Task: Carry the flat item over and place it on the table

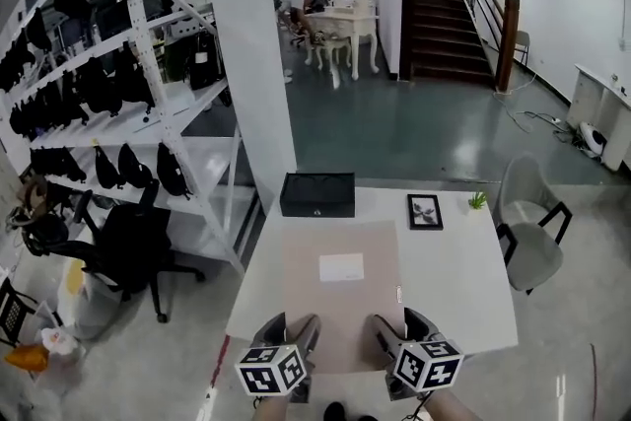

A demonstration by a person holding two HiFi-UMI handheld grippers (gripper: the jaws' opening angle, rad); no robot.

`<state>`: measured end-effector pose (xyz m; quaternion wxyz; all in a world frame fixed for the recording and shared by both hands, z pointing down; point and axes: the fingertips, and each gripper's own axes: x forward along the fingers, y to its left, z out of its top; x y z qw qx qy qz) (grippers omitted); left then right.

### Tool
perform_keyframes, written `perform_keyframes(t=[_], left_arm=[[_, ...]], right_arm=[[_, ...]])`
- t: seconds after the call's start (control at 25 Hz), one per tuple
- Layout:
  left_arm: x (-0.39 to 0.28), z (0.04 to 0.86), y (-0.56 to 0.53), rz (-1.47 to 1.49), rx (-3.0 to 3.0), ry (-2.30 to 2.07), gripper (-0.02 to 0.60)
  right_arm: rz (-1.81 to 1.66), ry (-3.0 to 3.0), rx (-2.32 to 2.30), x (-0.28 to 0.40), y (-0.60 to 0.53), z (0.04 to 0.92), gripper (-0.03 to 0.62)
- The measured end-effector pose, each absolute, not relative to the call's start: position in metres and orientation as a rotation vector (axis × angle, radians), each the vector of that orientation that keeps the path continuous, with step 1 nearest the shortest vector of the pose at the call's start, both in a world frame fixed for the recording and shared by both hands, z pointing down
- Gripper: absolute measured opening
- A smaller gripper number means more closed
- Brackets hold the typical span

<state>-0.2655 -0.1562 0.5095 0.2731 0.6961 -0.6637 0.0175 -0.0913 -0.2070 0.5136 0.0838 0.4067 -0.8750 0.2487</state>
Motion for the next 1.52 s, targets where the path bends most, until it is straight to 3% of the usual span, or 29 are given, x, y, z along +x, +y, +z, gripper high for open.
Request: perform_keyframes(t=[0.6,1.52], left_arm=[[-0.239,0.530,-0.213,0.133,2.024,-1.552,0.290],[-0.228,0.586,-0.290,0.235,1.900,-1.525,0.290]], right_arm=[[0.797,-2.463,1.499,-0.058,-0.226,0.533,0.284],[0.902,-2.357,1.445,-0.047,-0.307,0.592,0.282]])
